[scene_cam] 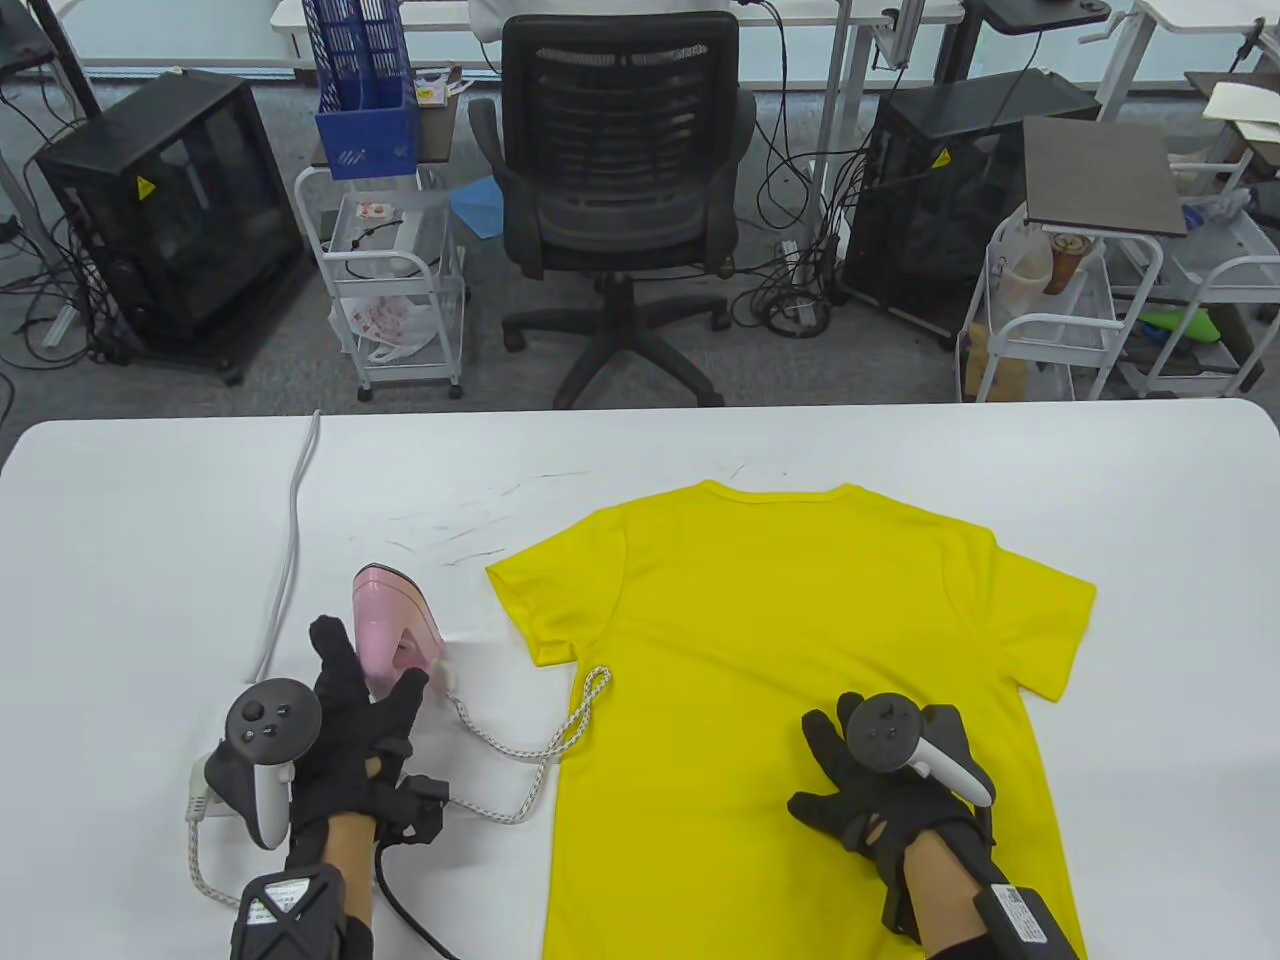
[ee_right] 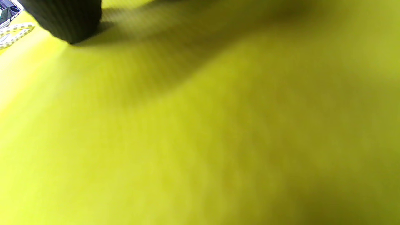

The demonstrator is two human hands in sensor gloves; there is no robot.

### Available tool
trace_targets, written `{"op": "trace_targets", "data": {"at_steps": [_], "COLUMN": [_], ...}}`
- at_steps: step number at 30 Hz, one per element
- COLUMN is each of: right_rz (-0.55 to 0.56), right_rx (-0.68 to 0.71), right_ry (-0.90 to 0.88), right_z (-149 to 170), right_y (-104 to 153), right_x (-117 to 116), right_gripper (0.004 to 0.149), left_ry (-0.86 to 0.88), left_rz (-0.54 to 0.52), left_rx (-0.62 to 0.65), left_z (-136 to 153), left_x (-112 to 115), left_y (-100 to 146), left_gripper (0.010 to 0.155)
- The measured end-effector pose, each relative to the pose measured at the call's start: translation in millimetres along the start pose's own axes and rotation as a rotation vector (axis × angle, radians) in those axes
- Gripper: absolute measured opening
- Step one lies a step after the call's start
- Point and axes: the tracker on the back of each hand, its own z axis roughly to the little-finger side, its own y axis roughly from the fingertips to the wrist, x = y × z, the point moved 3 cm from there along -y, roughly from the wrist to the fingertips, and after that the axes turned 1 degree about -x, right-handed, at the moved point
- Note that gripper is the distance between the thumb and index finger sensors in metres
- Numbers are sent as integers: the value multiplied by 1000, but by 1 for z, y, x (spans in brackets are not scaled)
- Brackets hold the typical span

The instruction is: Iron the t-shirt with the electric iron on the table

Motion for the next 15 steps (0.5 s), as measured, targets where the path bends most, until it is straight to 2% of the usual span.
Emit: {"op": "trace_targets", "data": {"at_steps": [6,9,15], "right_rz": [0,1,0], "right_rx": [0,0,0], "right_ry": [0,0,-1], "right_z": [0,0,0], "right_y": [0,0,0], "right_x": [0,0,0], "right_gripper": [83,83,83], "left_ry": [-13,-23,-49], "left_rz": [-3,9,-5], "left_rx": [-39,-53,-78], "left_z": [6,4,4], "left_x": [-4,-2,1], "left_y": [1,-1,-1], "left_gripper": [95,83,90]}}
